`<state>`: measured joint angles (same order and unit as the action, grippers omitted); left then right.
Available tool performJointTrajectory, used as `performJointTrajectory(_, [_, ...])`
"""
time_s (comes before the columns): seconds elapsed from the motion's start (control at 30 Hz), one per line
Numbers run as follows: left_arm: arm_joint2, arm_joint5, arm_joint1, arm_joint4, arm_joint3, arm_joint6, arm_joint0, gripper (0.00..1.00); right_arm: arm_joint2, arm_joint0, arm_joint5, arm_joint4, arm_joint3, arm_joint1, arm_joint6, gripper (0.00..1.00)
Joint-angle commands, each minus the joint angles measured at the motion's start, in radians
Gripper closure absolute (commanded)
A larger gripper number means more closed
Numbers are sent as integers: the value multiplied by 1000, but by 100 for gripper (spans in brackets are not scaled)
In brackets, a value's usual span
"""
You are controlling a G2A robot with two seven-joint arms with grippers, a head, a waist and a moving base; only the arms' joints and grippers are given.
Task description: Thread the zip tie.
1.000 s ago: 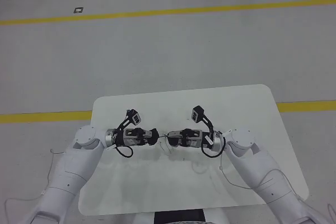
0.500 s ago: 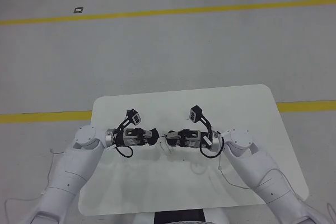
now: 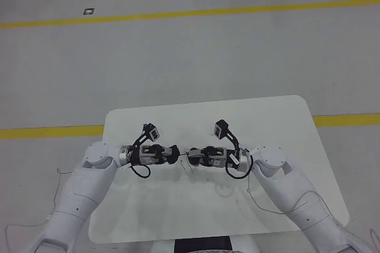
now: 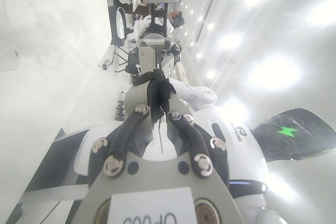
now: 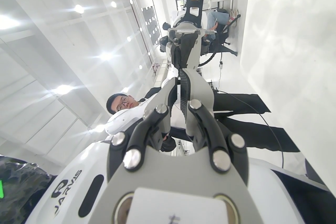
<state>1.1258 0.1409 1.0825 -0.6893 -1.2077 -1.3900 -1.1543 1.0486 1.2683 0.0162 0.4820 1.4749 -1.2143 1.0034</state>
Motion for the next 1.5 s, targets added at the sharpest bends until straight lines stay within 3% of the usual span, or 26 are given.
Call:
performJointTrajectory(0.0, [0,0,0,0,0,0,0,100,0,2,1,-1,2,1,-2,100])
performJointTrajectory(0.23, [0,0,0,0,0,0,0,100,2,8,3,-5,7,5,-9,100])
performJointTrajectory(0.27, [0,0,0,0,0,0,0,69,3,10,3,-4,7,6,-12,100])
performJointTrajectory(0.3, [0,0,0,0,0,0,0,29,4,12,3,-2,8,6,-17,100])
performJointTrajectory(0.33, [0,0,0,0,0,0,0,0,5,15,2,2,8,6,-21,100])
performJointTrajectory(0.6, [-8,-11,-3,9,-31,48,-13,0,20,32,2,41,9,8,-69,100])
performJointTrajectory(0.9, [-21,-10,-7,1,-31,55,-8,0,13,33,7,89,-5,2,-115,100])
performJointTrajectory(1.27, [-28,-4,-7,-6,-27,46,0,0,-6,22,21,105,-13,-1,-96,100])
performJointTrajectory(1.47, [-33,-13,-10,-9,-54,86,-14,0,-10,34,17,119,3,-4,-141,100])
